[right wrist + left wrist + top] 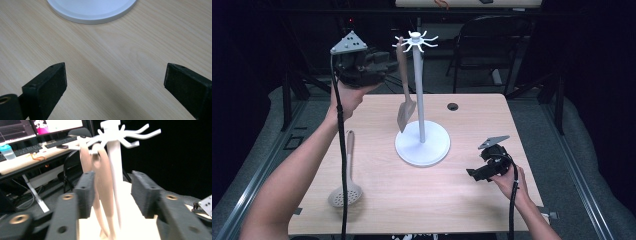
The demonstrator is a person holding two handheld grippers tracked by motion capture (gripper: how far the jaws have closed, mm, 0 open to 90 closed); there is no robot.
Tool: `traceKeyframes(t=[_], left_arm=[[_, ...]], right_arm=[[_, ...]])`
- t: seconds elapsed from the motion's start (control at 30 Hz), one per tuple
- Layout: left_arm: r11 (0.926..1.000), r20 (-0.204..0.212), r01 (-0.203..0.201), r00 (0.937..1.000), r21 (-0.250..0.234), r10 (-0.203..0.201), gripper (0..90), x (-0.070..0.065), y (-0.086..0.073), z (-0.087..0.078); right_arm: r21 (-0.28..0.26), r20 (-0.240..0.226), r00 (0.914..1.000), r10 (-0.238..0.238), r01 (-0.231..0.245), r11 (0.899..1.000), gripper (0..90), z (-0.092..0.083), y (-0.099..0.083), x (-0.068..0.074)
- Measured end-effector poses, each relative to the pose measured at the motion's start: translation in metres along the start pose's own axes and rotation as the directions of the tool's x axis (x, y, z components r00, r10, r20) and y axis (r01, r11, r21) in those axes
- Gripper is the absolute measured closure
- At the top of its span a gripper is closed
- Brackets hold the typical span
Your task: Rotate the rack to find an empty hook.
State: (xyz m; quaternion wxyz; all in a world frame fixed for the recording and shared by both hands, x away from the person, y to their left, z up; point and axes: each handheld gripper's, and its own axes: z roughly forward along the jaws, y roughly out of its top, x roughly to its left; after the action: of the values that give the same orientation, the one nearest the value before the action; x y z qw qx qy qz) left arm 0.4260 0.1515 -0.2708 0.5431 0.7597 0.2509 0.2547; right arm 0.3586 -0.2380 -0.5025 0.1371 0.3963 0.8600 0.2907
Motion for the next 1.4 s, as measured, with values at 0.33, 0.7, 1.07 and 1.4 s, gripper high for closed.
traceKeyframes(t=[0.33, 0.7, 1.07, 1.4], left_arm=[[0.9962, -0.056, 0.057, 0.9970, 0.066, -0.054, 24.0, 0.002, -0.035, -0.008], [0.9838, -0.112, 0.124, 0.9876, 0.129, -0.110, 15.5, 0.004, -0.087, -0.022], [0.9511, -0.165, 0.218, 0.9689, 0.218, -0.185, 12.7, 0.006, -0.147, -0.035], [0.9252, -0.256, 0.282, 0.9420, 0.254, -0.217, 8.1, 0.004, -0.181, -0.040]], right_arm=[[0.019, 0.008, 0.9999, -0.012, 0.011, 1.000, 4.0, -0.001, 0.001, 0.001], [0.019, 0.006, 0.9997, -0.023, 0.023, 1.000, 4.2, 0.002, 0.001, 0.003], [0.018, 0.009, 0.9998, -0.020, 0.020, 1.000, 4.5, 0.004, 0.001, 0.002], [0.034, -0.010, 0.9996, -0.026, 0.027, 0.999, 4.8, 0.006, 0.003, 0.004]])
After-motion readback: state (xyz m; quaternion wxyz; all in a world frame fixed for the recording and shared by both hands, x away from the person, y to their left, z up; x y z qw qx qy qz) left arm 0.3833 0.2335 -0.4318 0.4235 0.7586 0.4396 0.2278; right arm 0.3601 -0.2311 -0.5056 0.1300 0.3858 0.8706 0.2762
